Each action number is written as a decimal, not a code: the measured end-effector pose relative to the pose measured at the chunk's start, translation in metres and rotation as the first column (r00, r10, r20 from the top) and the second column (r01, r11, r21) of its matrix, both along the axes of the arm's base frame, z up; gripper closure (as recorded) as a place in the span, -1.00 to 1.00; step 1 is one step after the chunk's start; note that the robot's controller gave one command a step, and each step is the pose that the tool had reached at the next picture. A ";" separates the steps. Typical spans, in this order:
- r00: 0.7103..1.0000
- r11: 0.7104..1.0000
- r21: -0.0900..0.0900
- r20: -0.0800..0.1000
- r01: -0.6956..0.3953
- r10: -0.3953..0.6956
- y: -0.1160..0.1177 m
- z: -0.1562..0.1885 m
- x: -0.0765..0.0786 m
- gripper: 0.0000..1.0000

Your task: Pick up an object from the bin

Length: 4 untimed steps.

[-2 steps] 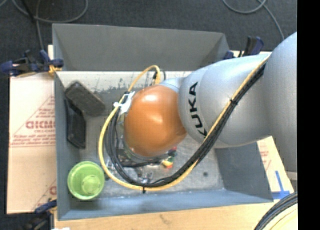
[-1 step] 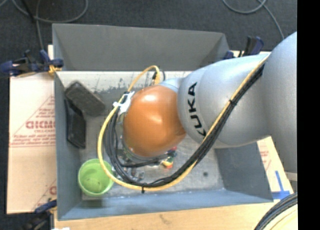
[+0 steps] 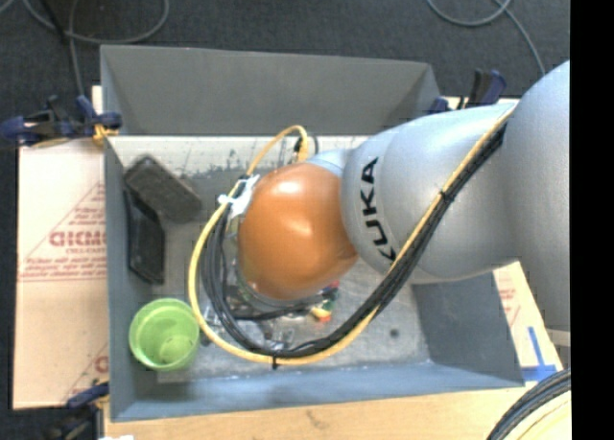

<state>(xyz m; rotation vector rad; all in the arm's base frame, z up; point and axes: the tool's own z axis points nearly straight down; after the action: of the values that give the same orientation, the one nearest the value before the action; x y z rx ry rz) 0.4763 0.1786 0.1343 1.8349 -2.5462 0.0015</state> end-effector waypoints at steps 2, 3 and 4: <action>1.000 1.000 0.002 -0.001 0.001 -0.001 0.002 0.000 0.000 1.00; 0.997 0.997 0.003 -0.002 -0.072 0.072 -0.004 0.043 0.002 1.00; 0.865 0.865 0.005 0.006 -0.503 0.503 0.026 0.076 -0.003 -1.00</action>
Offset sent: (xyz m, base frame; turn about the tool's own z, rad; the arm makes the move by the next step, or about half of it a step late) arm 0.0000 0.0000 0.0000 0.0000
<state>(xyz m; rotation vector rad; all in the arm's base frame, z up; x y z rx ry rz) 0.4731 0.2045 0.2105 2.4400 -1.9855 -0.0014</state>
